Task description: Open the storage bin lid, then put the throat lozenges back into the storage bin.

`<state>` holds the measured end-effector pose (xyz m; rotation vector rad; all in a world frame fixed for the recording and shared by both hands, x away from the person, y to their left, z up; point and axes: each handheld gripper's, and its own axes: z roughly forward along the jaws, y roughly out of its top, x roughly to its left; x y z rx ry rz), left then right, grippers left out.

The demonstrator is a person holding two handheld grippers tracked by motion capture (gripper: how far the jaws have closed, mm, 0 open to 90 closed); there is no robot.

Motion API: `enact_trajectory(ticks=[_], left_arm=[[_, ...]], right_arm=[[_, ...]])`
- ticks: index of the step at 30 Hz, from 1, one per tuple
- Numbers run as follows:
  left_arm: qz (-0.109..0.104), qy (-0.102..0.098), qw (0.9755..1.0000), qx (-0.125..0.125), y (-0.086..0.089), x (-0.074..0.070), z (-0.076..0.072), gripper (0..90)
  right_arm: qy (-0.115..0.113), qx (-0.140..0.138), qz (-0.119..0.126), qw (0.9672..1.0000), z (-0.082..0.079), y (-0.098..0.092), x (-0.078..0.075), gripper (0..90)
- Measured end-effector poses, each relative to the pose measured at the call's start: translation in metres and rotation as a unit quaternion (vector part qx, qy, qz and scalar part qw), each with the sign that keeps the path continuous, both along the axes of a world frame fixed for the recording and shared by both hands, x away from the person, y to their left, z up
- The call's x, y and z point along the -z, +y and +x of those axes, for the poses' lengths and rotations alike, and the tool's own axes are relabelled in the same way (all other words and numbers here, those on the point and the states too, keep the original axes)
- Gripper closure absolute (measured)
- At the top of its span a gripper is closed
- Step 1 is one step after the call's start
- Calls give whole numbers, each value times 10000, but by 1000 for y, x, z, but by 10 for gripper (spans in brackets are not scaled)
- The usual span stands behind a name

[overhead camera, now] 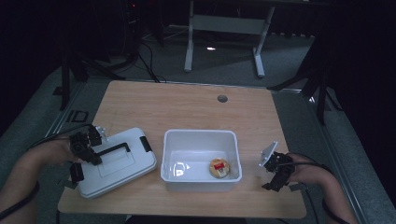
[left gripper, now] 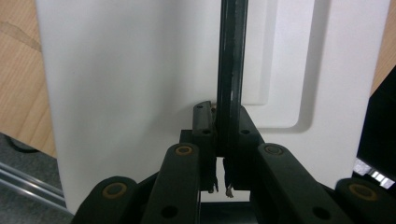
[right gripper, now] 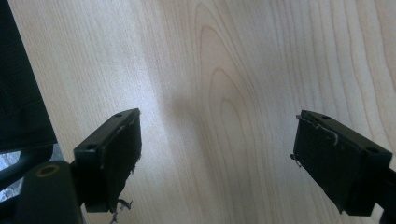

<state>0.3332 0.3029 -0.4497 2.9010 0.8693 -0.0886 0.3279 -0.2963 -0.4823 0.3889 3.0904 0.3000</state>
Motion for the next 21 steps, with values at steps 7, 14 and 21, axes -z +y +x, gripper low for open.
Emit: enact_trajectory(ticks=[7,14,21], left_arm=[[-46,1,10000,40,-1,-2,-2,834],[-28,-69,10000,24,2,-13,-4,834],[-105,-251,9996,-21,6,-31,-8,834]], right_arm=[[-6,26,17,10000,-1,-2,-1,149],[-23,63,19,10000,-1,-6,-2,150],[-21,84,63,9999,-3,-7,-3,149]])
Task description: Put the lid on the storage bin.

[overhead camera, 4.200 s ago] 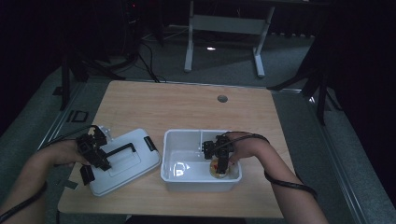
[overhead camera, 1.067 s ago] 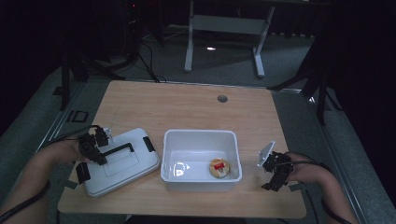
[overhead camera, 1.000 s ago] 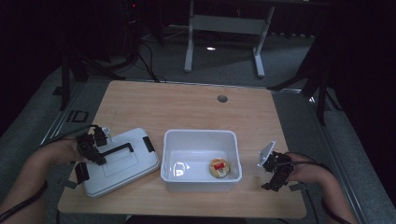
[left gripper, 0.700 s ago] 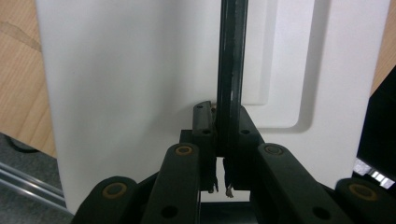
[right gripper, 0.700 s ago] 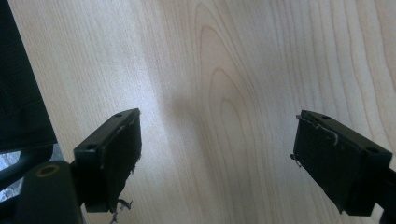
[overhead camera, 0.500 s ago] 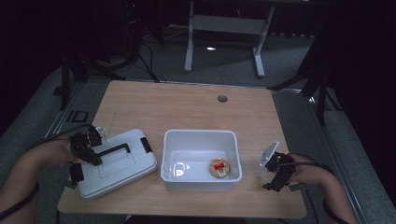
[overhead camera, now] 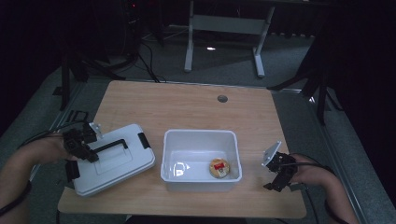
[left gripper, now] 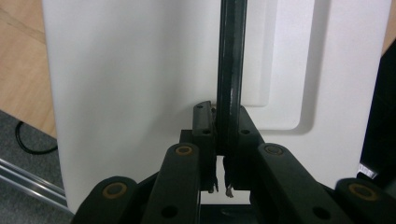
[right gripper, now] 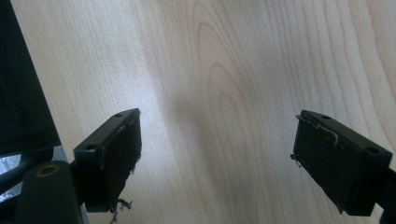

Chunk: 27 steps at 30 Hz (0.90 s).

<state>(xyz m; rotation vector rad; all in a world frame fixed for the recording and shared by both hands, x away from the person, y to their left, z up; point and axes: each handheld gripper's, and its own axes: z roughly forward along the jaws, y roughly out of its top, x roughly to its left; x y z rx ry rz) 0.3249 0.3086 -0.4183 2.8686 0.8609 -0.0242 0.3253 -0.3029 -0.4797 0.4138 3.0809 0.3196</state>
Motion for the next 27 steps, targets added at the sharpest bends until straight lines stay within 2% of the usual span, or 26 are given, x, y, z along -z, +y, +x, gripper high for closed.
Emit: enact_trajectory(ticks=[1,6,9,12,14,19,27], left_arm=[[11,-55,10000,24,1,-8,-2,834],[10,-111,9999,5,1,-20,-6,834],[25,-202,9998,-52,2,-36,-8,834],[45,-305,9995,-37,1,-49,-10,834],[81,-360,9993,82,-2,-58,-13,834],[-69,-425,9988,237,-10,-74,-19,834],[18,-574,9973,448,-34,-94,-18,834]], right_arm=[[3,5,-22,10000,-1,0,0,149],[21,-2,19,10000,-2,0,1,150],[26,-8,-45,10000,-2,1,2,149],[17,-1,-6,10000,-2,2,0,149],[9,1,-19,10000,-2,2,-2,149],[-18,-9,1,10000,-2,4,-4,152],[-24,-1,12,10000,-2,4,-4,152]])
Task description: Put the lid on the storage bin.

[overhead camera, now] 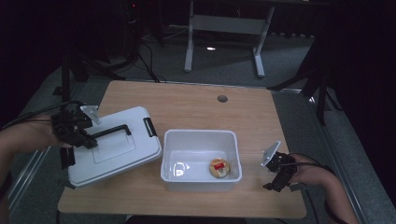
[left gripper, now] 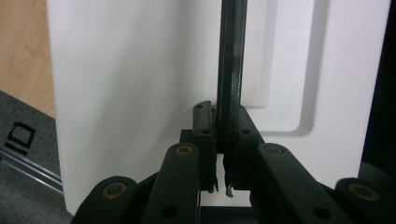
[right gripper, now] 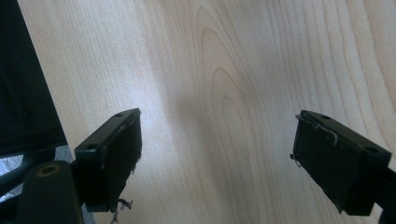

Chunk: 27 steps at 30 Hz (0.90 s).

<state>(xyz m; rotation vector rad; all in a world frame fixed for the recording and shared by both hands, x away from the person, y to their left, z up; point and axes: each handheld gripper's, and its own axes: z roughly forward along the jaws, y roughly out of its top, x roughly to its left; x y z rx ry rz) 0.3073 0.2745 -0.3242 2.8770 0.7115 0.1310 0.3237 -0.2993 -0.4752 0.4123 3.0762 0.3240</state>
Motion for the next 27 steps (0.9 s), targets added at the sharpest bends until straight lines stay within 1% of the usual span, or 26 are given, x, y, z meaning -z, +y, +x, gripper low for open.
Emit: enact_trajectory(ticks=[1,3,4,5,8,10,11,12,13,17,18,20,21,22,23,24,25,26,27], left_arm=[[20,-26,10000,48,-4,-1,1,834],[-8,-23,9999,123,-13,-4,2,834],[-32,-68,9998,182,-17,-6,3,834],[-82,-67,9997,202,-21,-7,4,834],[-128,-80,9993,346,-34,-10,7,834],[-123,-150,9989,436,-41,-11,9,834],[-158,-124,9987,464,-45,-12,10,834],[-164,-158,9984,513,-49,-12,11,834],[-188,-130,9984,509,-53,-13,12,834],[-175,-128,9972,709,-71,-12,17,834],[-213,-104,9970,736,-76,-11,18,834],[-216,-114,9962,831,-84,-11,21,834],[-252,-66,9961,837,-87,-10,22,834],[-243,-59,9957,890,-91,-9,23,834],[-227,-102,9957,890,-95,-9,25,834],[-246,-45,9954,921,-99,-8,27,834],[-241,-44,9947,999,-104,-6,27,834],[-231,-72,9945,1015,-109,-6,28,834],[-249,-21,9941,1058,-114,-5,29,834]], right_arm=[[-3,8,0,10000,0,0,0,152],[-8,12,-7,10000,0,-1,0,153],[-14,-2,-7,10000,0,-1,0,152],[-5,3,-1,10000,0,-1,1,152],[5,7,6,10000,-1,-1,2,152],[3,5,-11,10000,-1,-1,2,152],[-2,8,-7,10000,-1,-1,2,153],[-3,15,3,10000,0,-1,2,152],[-9,8,9,10000,0,-2,2,153],[-17,7,28,10000,-1,-1,2,152],[-17,12,39,10000,0,-1,2,152],[-21,11,47,10000,0,-1,3,152],[-23,8,46,10000,0,-1,3,152],[-28,1,46,10000,0,-2,3,152],[-34,-7,46,10000,0,-2,3,152],[-39,-9,44,10000,0,-2,3,153],[-57,-15,52,10000,0,-2,3,152],[-57,-16,74,10000,0,-2,3,152],[-54,-19,93,9999,0,-1,3,152]])
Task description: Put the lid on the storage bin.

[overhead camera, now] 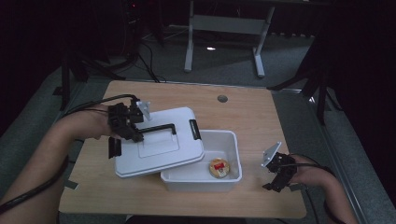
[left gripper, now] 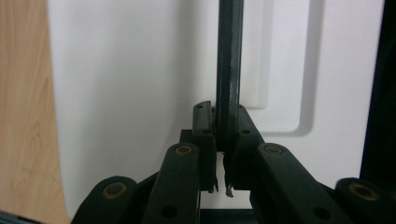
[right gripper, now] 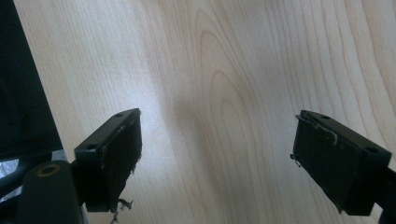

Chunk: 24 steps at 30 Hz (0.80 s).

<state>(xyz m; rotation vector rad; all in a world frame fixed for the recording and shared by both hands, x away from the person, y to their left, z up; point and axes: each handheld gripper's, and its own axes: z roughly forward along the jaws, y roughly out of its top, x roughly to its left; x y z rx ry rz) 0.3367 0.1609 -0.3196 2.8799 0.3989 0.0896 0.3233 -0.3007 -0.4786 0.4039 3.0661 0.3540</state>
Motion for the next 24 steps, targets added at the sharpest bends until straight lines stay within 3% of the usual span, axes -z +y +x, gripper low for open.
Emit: enact_trajectory(ticks=[15,24], left_arm=[[16,7,9982,595,-59,0,7,833],[-90,27,9963,860,-90,-3,7,834]], right_arm=[[-18,-47,-47,10000,-4,1,3,152],[4,-69,8,10000,-4,2,4,152]])
